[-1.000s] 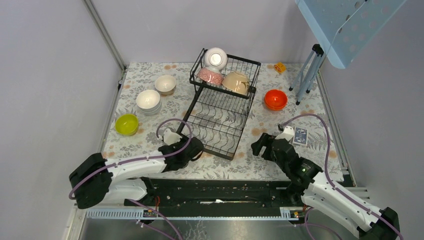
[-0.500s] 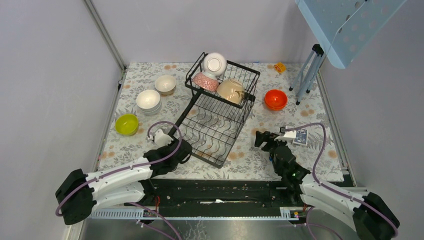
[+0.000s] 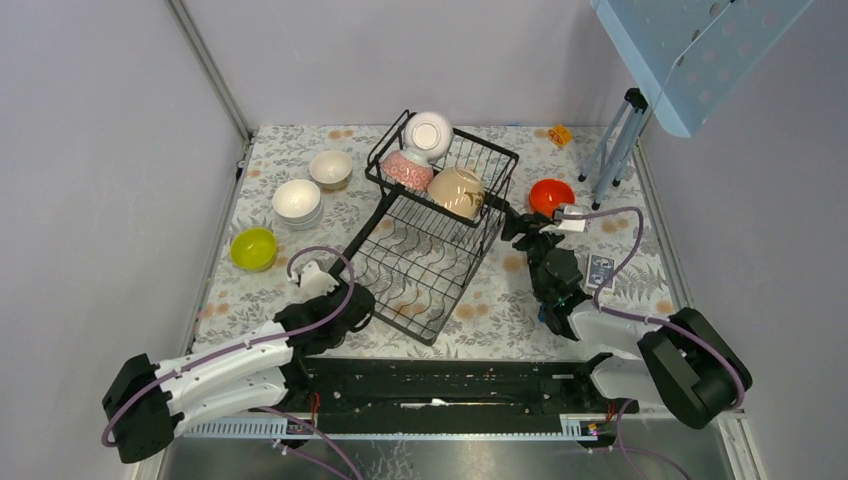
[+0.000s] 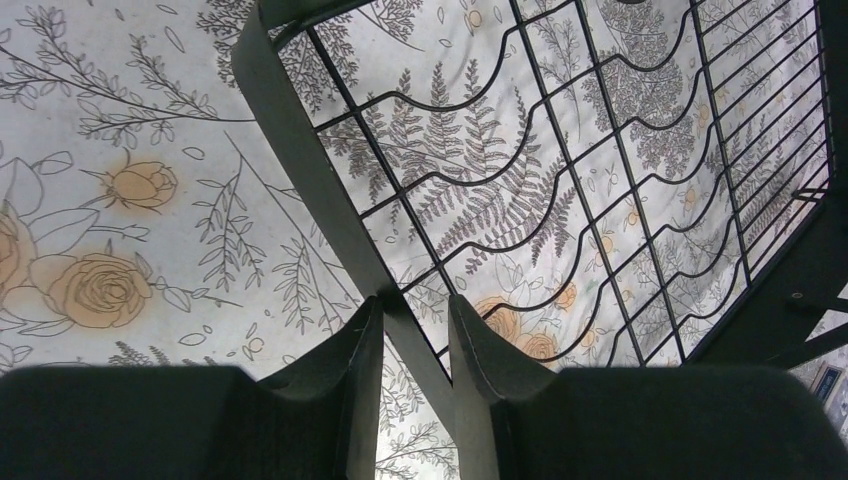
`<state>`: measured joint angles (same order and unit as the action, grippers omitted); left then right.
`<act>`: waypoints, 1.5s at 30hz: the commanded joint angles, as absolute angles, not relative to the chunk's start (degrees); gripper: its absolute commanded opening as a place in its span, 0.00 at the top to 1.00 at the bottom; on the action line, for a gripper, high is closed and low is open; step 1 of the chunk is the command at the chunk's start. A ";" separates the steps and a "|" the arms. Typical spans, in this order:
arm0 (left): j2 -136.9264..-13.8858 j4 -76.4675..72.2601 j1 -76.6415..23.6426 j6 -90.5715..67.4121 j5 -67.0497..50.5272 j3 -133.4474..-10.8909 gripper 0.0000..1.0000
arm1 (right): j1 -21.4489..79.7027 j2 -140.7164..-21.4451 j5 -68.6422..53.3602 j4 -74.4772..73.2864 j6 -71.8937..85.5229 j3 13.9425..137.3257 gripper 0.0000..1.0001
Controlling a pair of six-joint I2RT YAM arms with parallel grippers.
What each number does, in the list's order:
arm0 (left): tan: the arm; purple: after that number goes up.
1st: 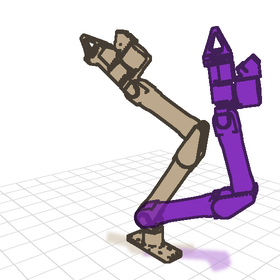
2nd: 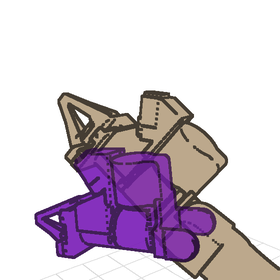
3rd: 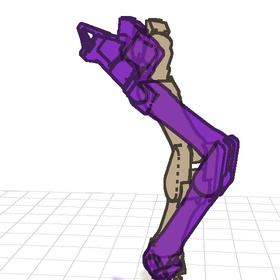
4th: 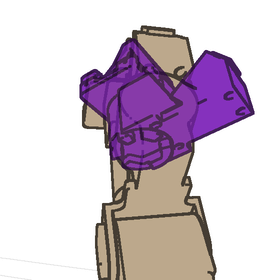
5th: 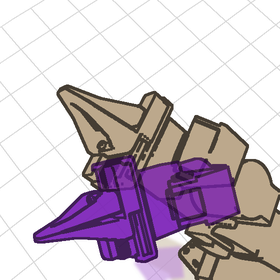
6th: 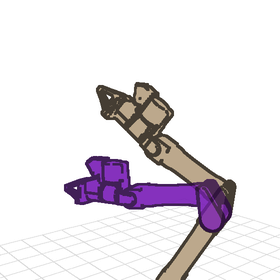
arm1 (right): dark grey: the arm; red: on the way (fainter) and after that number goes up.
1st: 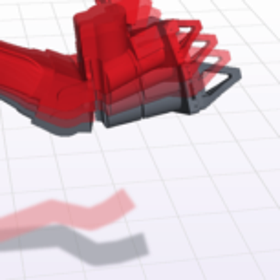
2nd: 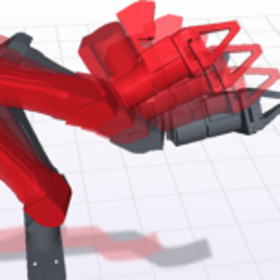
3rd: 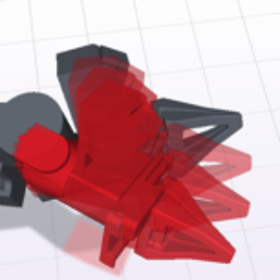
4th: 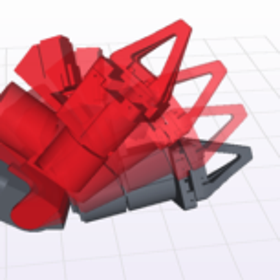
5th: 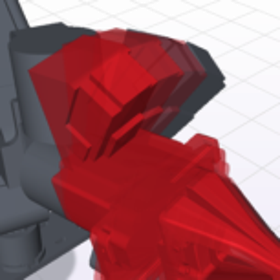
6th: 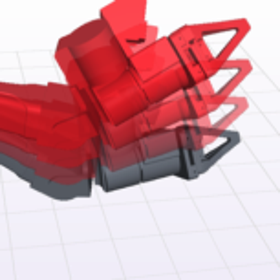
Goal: Unload the bowls from the dish rack
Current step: Adjust the dish rack at the center of the board.
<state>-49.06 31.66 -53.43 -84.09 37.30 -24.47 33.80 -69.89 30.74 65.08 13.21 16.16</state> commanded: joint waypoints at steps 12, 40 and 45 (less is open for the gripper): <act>-42.08 38.42 -53.59 -81.21 38.02 -23.24 0.71 | 29.18 -85.05 19.41 70.09 14.94 27.76 0.35; -49.60 31.75 -52.31 -74.27 40.06 -26.37 0.70 | 29.07 -72.66 16.29 56.61 18.52 23.05 0.97; -54.99 27.39 -48.61 -71.14 37.88 -27.42 0.70 | 29.62 -65.82 14.23 46.46 20.97 23.03 0.97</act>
<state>-51.33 33.36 -51.18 -75.33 39.09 -25.87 29.08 -72.31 17.21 50.63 12.69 22.44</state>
